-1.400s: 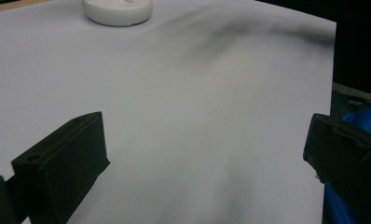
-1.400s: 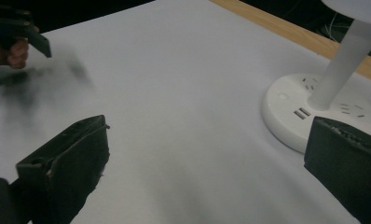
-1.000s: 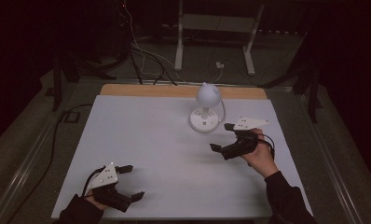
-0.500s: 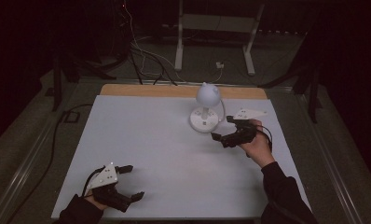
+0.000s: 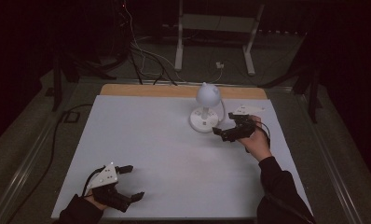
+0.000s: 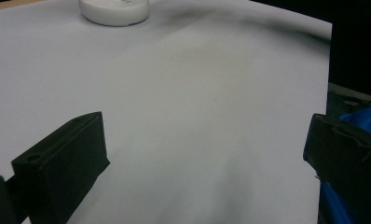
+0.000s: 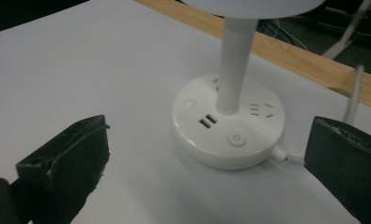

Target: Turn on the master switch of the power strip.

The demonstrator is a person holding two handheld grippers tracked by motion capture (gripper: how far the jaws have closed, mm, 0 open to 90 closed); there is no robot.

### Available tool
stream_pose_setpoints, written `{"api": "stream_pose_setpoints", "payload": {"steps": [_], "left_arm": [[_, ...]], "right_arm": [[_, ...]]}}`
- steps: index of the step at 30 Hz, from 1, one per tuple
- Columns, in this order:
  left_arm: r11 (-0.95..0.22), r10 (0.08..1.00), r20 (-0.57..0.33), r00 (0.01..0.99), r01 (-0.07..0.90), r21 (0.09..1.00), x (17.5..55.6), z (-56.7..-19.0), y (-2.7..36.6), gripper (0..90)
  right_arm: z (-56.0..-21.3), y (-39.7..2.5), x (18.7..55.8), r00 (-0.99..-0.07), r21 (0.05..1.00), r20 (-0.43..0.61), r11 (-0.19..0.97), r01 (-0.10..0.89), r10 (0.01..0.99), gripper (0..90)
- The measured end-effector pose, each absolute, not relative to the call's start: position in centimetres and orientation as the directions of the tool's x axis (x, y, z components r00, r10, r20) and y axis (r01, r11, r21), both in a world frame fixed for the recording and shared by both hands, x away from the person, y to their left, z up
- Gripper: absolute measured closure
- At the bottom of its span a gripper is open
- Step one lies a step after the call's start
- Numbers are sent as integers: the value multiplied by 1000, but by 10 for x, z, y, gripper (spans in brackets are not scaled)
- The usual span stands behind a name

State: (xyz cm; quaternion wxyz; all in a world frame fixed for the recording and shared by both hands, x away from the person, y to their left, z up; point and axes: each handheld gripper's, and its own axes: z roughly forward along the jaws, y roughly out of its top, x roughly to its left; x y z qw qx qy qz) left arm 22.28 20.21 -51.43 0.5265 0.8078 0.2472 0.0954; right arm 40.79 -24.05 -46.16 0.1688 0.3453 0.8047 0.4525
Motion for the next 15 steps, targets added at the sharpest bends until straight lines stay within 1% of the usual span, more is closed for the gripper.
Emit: {"api": "stream_pose_setpoints", "payload": {"steps": [9,15], "left_arm": [[-325,499,-110,859,304,895,223,-515,202,1],[-328,500,-109,859,305,894,223,-515,201,1]], "right_arm": [[-467,-240,419,-664,839,63,320,439,745,0],[-473,-239,425,-626,835,115,266,481,771,0]]}}
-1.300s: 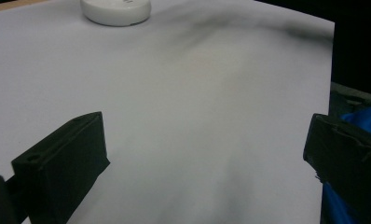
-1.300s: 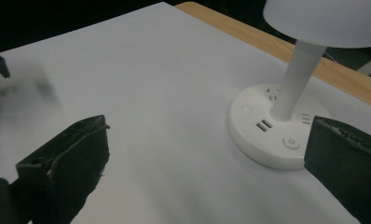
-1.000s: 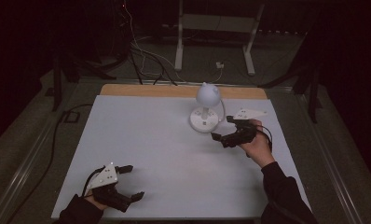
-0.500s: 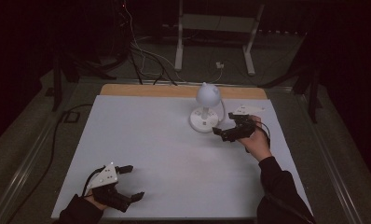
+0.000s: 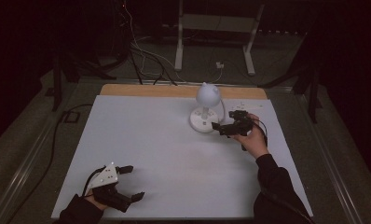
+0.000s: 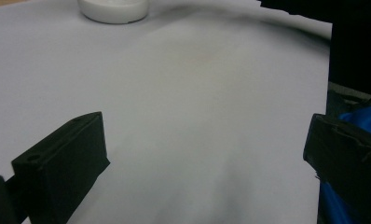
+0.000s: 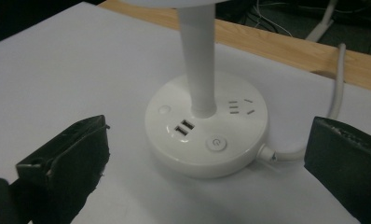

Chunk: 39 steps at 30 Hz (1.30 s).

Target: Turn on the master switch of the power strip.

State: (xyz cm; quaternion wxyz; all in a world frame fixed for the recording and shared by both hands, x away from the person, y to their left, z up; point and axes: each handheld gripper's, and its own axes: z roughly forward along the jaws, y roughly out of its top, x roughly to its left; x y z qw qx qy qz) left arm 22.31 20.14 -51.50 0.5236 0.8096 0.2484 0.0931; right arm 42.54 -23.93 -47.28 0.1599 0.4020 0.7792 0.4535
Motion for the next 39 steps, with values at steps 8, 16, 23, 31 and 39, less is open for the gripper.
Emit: {"api": "stream_pose_setpoints", "payload": {"steps": [8,16,23,31,39], "left_arm": [[-313,501,-114,858,302,900,223,-514,202,1],[-318,499,-113,859,304,898,223,-515,201,1],[-311,501,-114,858,301,902,223,-514,202,1],[-307,499,-119,858,304,902,223,-514,202,1],[-301,499,-125,858,306,903,223,-515,202,1]], "right_arm": [[-481,-236,432,-583,828,169,206,521,795,0],[-486,-230,436,-566,837,170,185,515,807,0],[-491,-225,441,-536,811,136,217,543,833,129],[-494,-221,441,-504,814,106,216,540,857,360],[-497,-217,445,-500,803,64,253,539,864,578]]}}
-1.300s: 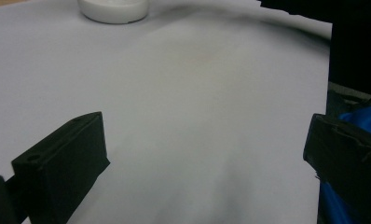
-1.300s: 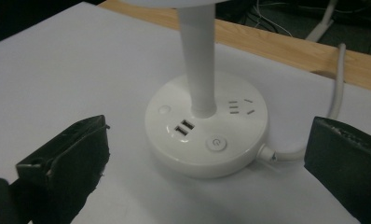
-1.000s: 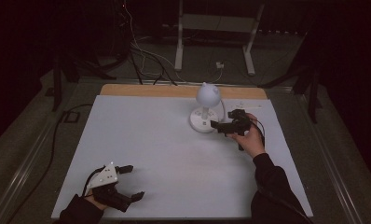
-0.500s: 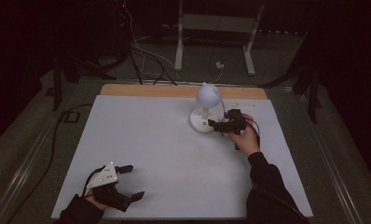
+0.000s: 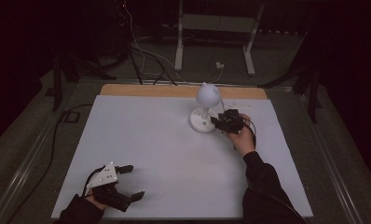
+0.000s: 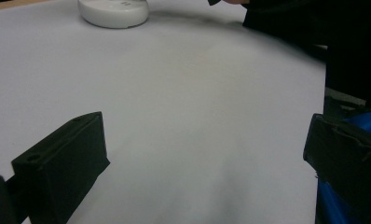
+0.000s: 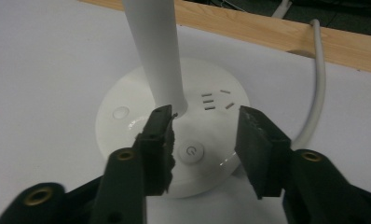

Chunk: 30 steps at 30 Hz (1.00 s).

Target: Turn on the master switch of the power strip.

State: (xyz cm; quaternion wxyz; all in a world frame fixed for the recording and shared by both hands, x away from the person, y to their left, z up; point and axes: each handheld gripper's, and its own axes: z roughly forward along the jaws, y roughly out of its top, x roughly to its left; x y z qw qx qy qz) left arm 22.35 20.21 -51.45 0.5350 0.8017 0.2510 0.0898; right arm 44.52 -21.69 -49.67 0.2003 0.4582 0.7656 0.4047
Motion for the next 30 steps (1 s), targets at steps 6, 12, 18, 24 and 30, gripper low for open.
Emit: {"api": "stream_pose_setpoints", "payload": {"steps": [6,12,18,24,30], "left_arm": [[-298,499,-125,857,305,905,223,-515,202,1],[-300,498,-124,858,304,904,223,-515,202,1],[-299,498,-126,858,306,904,223,-515,202,1],[-299,498,-127,858,307,904,223,-515,203,1],[-299,497,-128,858,308,903,224,-515,203,1]], "right_arm": [[-498,-214,447,-492,793,61,258,553,868,758],[-499,-212,447,-475,795,48,254,550,879,895],[-503,-208,447,-481,784,43,269,560,876,898],[-505,-206,447,-487,779,50,271,565,872,898],[-506,-207,448,-487,777,65,262,572,871,898]]}}
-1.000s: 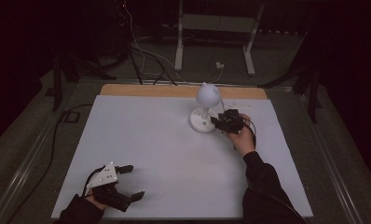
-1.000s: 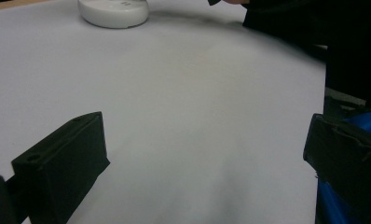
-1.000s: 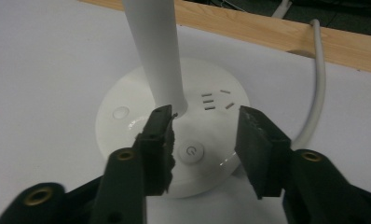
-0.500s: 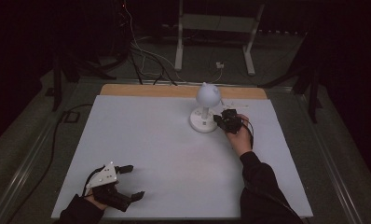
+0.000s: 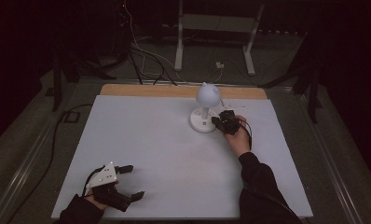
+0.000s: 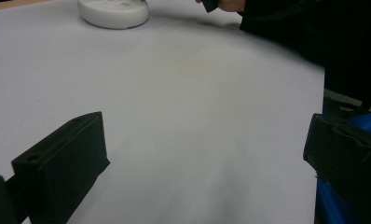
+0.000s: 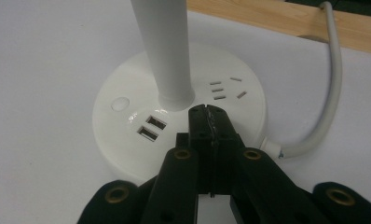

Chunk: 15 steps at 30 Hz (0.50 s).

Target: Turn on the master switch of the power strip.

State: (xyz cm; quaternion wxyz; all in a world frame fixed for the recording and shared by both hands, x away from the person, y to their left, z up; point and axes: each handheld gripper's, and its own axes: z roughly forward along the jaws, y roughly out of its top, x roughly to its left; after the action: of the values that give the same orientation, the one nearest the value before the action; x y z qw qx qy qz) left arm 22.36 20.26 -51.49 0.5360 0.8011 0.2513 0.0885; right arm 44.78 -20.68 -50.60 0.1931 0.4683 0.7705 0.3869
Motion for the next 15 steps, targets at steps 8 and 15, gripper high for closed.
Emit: {"api": "stream_pose_setpoints", "payload": {"steps": [8,15], "left_arm": [[-304,497,-125,859,307,902,223,-515,202,1],[-307,496,-124,859,307,901,223,-515,201,1]], "right_arm": [[-506,-205,445,-503,777,44,287,561,863,899],[-507,-202,444,-490,773,13,301,558,872,900]]}}
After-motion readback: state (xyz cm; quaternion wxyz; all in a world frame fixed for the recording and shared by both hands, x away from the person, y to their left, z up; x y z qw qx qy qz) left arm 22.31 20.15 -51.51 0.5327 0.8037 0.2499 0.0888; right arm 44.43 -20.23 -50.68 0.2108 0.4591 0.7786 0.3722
